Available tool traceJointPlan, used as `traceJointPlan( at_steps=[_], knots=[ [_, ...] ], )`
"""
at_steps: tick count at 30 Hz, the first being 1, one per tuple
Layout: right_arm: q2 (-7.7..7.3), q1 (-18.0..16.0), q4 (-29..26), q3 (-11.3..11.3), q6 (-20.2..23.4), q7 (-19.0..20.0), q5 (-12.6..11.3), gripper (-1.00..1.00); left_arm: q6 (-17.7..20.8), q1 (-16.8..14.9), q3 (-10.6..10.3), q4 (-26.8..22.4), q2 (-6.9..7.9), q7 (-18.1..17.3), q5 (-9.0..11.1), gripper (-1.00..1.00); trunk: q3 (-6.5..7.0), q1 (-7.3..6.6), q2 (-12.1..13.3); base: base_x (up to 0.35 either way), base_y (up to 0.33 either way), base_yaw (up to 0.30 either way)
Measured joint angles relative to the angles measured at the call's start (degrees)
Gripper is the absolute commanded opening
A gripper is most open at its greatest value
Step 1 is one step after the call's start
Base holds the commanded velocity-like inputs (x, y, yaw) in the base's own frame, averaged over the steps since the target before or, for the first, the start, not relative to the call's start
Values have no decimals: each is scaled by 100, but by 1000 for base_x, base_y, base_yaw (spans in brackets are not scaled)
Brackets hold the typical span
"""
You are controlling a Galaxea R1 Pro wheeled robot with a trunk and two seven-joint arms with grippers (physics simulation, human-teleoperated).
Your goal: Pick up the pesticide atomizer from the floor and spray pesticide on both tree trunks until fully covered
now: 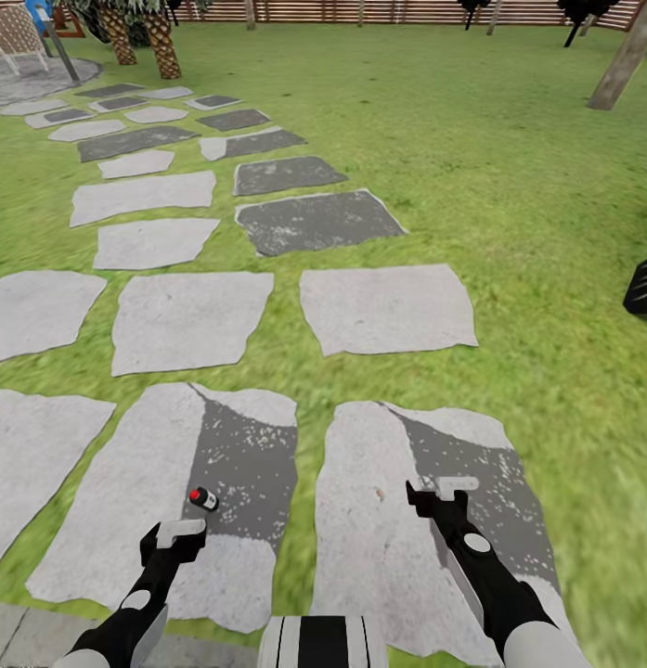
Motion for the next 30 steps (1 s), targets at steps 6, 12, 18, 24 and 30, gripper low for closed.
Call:
traceJointPlan(
  at_steps=[6, 12, 18, 24, 30],
  knots=[
    [0, 1, 0, 0, -7, 0, -2, 100, 7, 0, 0, -2, 1, 7, 1, 100, -9, 0, 0, 173, 0, 5],
    [0, 1, 0, 1, -2, 6, -2, 100, 7, 0, 1, 0, 1, 9, -3, 100, -12, 0, 0, 16, 0, -78],
    [0, 1, 0, 1, -4, 1, -3, 100, 9, 0, 0, -2, 1, 9, -4, 100, -16, 0, 0, 70, 0, -64],
    [0, 0, 0, 2, -7, 0, -3, 100, 5, 0, 0, -1, 1, 9, -2, 100, -16, 0, 0, 110, 0, -4],
    [0, 2, 0, 4, -7, 0, -3, 100, -2, 2, 0, -2, 1, 9, -3, 100, -16, 0, 0, 6, 0, 0]
  ],
)
